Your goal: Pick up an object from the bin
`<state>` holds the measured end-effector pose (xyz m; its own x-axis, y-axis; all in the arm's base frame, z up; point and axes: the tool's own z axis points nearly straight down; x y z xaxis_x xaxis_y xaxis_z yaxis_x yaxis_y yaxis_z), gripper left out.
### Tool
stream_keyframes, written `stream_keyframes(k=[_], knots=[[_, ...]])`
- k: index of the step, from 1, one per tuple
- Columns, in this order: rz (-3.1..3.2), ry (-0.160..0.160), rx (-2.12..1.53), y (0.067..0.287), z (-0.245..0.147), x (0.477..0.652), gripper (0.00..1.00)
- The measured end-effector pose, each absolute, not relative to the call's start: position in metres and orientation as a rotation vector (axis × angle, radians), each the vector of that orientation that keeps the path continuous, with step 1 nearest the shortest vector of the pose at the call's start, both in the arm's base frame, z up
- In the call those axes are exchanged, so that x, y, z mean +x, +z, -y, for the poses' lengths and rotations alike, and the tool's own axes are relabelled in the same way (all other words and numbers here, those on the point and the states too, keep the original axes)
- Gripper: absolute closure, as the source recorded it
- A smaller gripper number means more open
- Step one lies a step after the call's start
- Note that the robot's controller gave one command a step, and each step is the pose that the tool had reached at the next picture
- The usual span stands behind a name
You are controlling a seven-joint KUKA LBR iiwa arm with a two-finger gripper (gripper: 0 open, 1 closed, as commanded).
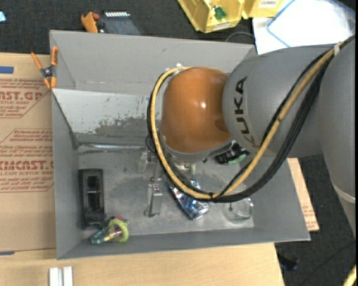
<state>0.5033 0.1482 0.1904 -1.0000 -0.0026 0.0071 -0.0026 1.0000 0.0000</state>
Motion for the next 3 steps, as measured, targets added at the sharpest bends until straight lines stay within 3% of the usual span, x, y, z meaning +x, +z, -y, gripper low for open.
stream_keyframes(k=[1, 2, 3], knots=[[3.142, -0.002, 0.001, 0.195, -0.147, 0.505, 0.0], [3.138, 0.003, 0.046, 0.097, -0.195, 0.486, 0.0], [3.124, 0.003, 0.387, 0.116, -0.218, 0.481, 0.0]])
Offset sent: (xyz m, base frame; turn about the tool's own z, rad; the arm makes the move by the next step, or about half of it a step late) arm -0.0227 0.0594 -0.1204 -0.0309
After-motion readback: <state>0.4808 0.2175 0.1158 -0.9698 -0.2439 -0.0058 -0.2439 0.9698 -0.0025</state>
